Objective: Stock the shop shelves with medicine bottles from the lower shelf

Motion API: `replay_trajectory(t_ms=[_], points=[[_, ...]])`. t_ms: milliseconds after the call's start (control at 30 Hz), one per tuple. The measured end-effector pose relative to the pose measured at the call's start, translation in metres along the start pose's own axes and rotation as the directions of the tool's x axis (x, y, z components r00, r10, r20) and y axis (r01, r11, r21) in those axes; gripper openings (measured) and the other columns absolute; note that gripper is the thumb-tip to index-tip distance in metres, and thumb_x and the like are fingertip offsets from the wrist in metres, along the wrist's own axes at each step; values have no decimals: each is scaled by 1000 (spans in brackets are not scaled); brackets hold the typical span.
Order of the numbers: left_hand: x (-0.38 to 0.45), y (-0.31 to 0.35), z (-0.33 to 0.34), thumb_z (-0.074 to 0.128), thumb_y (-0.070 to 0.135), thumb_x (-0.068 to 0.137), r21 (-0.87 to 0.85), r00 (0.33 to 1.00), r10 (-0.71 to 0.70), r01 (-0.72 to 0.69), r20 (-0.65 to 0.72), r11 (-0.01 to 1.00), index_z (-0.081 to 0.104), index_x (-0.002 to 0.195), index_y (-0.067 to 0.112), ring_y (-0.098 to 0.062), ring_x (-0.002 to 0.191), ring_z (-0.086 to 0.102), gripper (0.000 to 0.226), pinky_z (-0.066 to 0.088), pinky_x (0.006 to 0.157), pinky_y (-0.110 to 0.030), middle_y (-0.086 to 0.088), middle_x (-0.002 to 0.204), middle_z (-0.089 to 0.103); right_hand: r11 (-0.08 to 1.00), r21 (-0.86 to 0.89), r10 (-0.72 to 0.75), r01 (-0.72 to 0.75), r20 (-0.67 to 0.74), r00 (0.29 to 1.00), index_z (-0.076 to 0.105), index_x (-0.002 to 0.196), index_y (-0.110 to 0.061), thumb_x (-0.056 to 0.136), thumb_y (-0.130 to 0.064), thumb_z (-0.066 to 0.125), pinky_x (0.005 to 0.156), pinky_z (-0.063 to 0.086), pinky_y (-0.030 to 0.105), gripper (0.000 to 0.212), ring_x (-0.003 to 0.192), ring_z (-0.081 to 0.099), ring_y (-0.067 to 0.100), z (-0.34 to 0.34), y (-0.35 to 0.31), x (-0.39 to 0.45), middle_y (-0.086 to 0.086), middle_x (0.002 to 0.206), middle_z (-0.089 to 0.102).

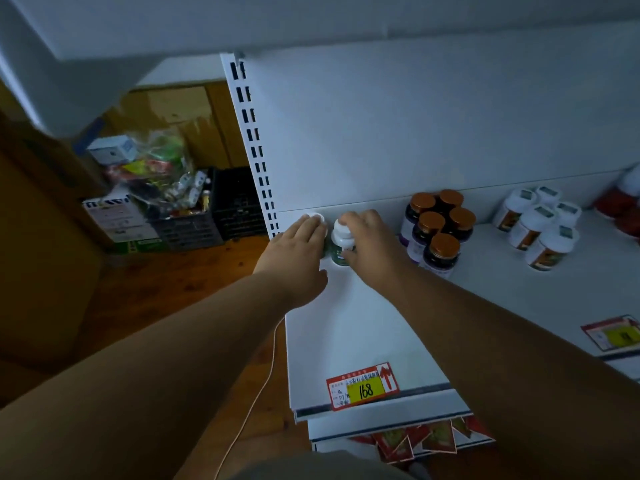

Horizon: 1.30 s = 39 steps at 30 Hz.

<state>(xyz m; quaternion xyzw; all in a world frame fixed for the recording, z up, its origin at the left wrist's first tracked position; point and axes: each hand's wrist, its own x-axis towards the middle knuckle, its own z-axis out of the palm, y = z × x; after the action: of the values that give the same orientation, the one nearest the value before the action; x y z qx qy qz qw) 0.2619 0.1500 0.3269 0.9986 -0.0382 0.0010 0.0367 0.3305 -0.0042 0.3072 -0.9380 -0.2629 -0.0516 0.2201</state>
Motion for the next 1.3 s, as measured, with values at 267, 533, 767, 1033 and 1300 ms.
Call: replay_trajectory(t_ms=[267, 533, 767, 1033, 1300], points=[[0, -3, 4, 52, 40, 94, -28, 1000, 13, -14, -14, 1000, 3, 158, 17, -17, 152, -4, 84, 11, 124, -38, 1, 166, 0, 999, -8, 53, -53, -50, 997, 47, 126, -18, 86, -14, 70, 83, 52, 40, 47, 102, 56, 29, 8, -6, 16, 11, 123, 48], [-28, 24, 11, 58, 41, 92, -112, 975, 54, -80, -217, 991, 28, 153, 16, -24, 150, 18, 73, 10, 120, -36, -4, 162, 25, 992, 118, 77, -55, -193, 978, 48, 131, -13, 86, -22, 73, 91, 50, 36, 53, 114, 53, 26, -38, -19, -51, 12, 128, 50], [-50, 127, 15, 52, 39, 85, -202, 918, 203, -282, -340, 938, 49, 139, 10, -31, 129, 48, 62, 37, 109, -43, -9, 140, 54, 968, 240, 150, -73, -320, 936, 50, 130, -15, 87, -17, 69, 90, 49, 35, 47, 105, 57, 23, -120, 29, -136, 8, 124, 52], [-49, 336, 28, 54, 33, 86, -316, 843, 353, -492, -406, 811, 50, 137, 13, -25, 118, 52, 56, 38, 102, -36, -4, 130, 60, 954, 205, 283, -219, -375, 883, 50, 132, -16, 90, -23, 66, 89, 48, 35, 46, 108, 55, 19, -221, 170, -275, 3, 123, 55], [-15, 522, 37, 53, 38, 86, -335, 797, 526, -602, -296, 725, 52, 136, 16, -24, 124, 52, 55, 44, 104, -46, -5, 136, 57, 887, 252, 457, -387, -350, 818, 45, 135, -23, 93, -27, 64, 87, 36, 18, 46, 106, 49, 4, -297, 309, -367, -14, 115, 46]])
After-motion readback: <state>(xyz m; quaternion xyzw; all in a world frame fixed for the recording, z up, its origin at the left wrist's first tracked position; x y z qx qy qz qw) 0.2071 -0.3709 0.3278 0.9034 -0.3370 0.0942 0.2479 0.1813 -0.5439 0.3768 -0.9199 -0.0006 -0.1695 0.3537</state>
